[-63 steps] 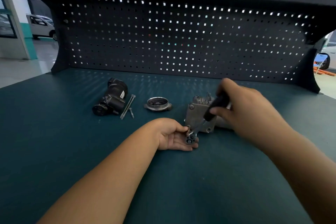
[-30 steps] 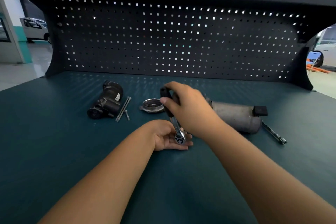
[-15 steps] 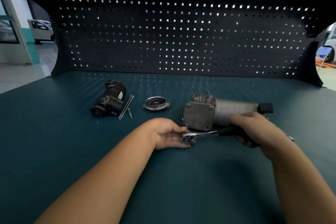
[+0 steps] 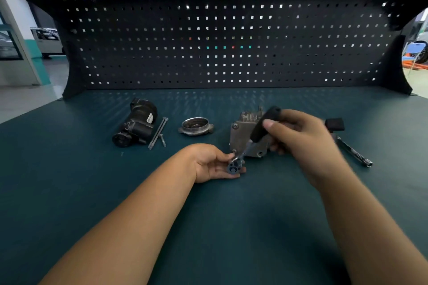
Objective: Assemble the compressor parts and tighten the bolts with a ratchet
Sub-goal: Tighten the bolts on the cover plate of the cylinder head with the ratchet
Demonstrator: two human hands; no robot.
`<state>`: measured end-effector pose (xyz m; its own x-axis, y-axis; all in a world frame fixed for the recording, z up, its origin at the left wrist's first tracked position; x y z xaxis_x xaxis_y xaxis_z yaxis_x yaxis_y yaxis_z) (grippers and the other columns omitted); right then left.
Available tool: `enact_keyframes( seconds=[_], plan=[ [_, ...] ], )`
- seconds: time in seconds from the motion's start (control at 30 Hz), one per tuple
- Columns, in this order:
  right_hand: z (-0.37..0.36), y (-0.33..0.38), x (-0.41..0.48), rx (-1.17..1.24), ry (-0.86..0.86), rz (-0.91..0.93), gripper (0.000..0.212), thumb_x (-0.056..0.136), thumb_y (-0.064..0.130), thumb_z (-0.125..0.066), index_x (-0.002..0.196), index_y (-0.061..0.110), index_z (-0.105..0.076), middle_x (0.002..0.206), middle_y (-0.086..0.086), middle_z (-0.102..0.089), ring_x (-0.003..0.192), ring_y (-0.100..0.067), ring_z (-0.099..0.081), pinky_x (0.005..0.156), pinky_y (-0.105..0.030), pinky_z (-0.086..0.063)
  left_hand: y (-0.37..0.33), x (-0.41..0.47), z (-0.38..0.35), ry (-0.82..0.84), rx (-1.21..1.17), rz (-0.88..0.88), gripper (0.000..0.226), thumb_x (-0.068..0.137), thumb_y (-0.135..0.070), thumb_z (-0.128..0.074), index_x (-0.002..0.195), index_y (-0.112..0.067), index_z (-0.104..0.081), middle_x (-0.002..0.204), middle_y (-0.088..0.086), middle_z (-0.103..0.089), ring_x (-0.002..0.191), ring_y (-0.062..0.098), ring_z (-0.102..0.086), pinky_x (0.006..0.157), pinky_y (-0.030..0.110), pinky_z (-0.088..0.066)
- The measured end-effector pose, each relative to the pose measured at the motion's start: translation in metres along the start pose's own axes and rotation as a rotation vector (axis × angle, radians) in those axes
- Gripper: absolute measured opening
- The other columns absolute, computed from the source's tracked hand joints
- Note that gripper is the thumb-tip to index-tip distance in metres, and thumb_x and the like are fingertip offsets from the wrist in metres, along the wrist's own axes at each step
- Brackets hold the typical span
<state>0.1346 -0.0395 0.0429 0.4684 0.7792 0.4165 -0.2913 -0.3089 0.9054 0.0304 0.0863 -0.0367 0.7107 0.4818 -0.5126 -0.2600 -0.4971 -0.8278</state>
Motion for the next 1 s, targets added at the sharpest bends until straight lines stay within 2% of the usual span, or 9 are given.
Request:
enact_keyframes(
  seconds=[0.1,0.17,0.23,0.3,0.43,0.5,0.63,0.77,1.0],
  plan=[
    [-0.037,0.001,-0.006,-0.304,0.055,0.235,0.018,0.088,0.009,-0.062,0.1,0.022,-0.062,0.079,0.006,-0.059,0.07,-0.002,-0.054,0.063,-0.008,-0.039,-0.001,-0.001,0.0,-0.003,0.003,-0.033,0.027,0.095,0.005,-0.03,0.085,0.007,-0.055,0.062,0.014,-0.068,0.097,0.032,-0.059,0.081,0.037,-0.05],
    [-0.059,-0.006,-0.008,-0.568,0.115,0.348,0.016,0.089,0.011,-0.061,0.105,0.011,-0.063,0.087,0.001,-0.05,0.082,-0.012,-0.049,0.07,-0.017,-0.035,-0.002,-0.001,0.0,-0.028,0.037,-0.07,0.029,0.095,0.005,-0.029,0.083,0.001,-0.055,0.057,0.01,-0.067,0.079,0.024,-0.069,0.061,0.029,-0.057],
    [-0.073,-0.017,-0.009,-0.66,0.186,0.332,0.021,0.09,0.014,-0.058,0.11,0.008,-0.062,0.093,0.001,-0.043,0.089,-0.018,-0.047,0.076,-0.025,-0.036,-0.004,-0.003,0.001,-0.077,0.059,-0.121,0.03,0.097,-0.003,-0.033,0.076,-0.007,-0.055,0.05,0.004,-0.064,0.05,0.013,-0.066,0.044,0.023,-0.054],
    [-0.08,-0.022,-0.01,-0.701,0.207,0.321,0.021,0.091,0.018,-0.057,0.11,0.013,-0.064,0.094,0.004,-0.039,0.093,-0.018,-0.047,0.08,-0.029,-0.039,-0.005,-0.002,0.002,-0.11,0.039,-0.153,0.029,0.096,-0.005,-0.037,0.073,-0.009,-0.055,0.049,0.003,-0.063,0.042,0.012,-0.062,0.04,0.022,-0.052],
    [-0.065,-0.02,-0.005,-0.605,0.038,0.296,0.006,0.085,0.017,-0.065,0.082,0.012,-0.065,0.08,0.007,-0.04,0.071,-0.006,-0.042,0.066,-0.021,-0.034,-0.004,-0.004,-0.002,-0.07,0.06,-0.146,0.032,0.095,0.0,-0.038,0.07,-0.007,-0.056,0.049,0.004,-0.064,0.041,0.013,-0.062,0.04,0.023,-0.052],
    [-0.055,-0.023,-0.004,-0.565,-0.025,0.246,0.016,0.081,0.014,-0.067,0.072,0.018,-0.055,0.07,0.009,-0.043,0.063,-0.004,-0.042,0.059,-0.016,-0.03,-0.003,-0.005,-0.003,-0.052,0.043,-0.138,0.03,0.094,0.003,-0.041,0.069,-0.003,-0.057,0.05,0.006,-0.064,0.042,0.015,-0.063,0.041,0.025,-0.053],
    [-0.062,-0.026,-0.007,-0.392,0.151,0.173,0.031,0.078,0.012,-0.07,0.106,0.023,-0.063,0.071,0.006,-0.046,0.062,-0.003,-0.043,0.06,-0.013,-0.036,-0.003,-0.004,0.0,-0.063,0.079,-0.146,0.052,0.093,0.004,-0.039,0.049,-0.007,-0.064,0.048,0.004,-0.064,0.041,0.012,-0.062,0.04,0.023,-0.052],
    [-0.072,-0.027,-0.004,-0.434,0.123,0.223,0.009,0.077,0.007,-0.073,0.084,0.007,-0.068,0.07,0.013,-0.048,0.066,0.0,-0.046,0.064,-0.01,-0.035,-0.004,-0.004,0.0,-0.085,0.09,-0.173,0.065,0.091,0.004,-0.033,0.034,-0.01,-0.06,0.042,0.002,-0.059,0.037,0.011,-0.059,0.038,0.022,-0.051],
    [-0.049,-0.044,-0.009,-0.206,-0.13,0.063,0.024,0.08,0.014,-0.066,0.064,0.02,-0.049,0.049,0.009,-0.045,0.047,-0.003,-0.04,0.046,-0.015,-0.036,-0.001,-0.005,0.0,-0.076,0.082,-0.08,0.025,0.092,0.007,-0.038,0.078,0.001,-0.058,0.055,0.012,-0.066,0.047,0.019,-0.066,0.048,0.027,-0.054]
  ],
)
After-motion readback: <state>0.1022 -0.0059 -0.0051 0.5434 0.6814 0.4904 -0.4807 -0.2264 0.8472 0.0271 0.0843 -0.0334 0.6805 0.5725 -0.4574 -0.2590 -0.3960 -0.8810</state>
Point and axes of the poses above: each hand's wrist, its own x-axis towards the middle knuckle, its own z-axis out of the back of the hand, y = z × x, the point moved 5 cm from there along x, towards the middle knuckle
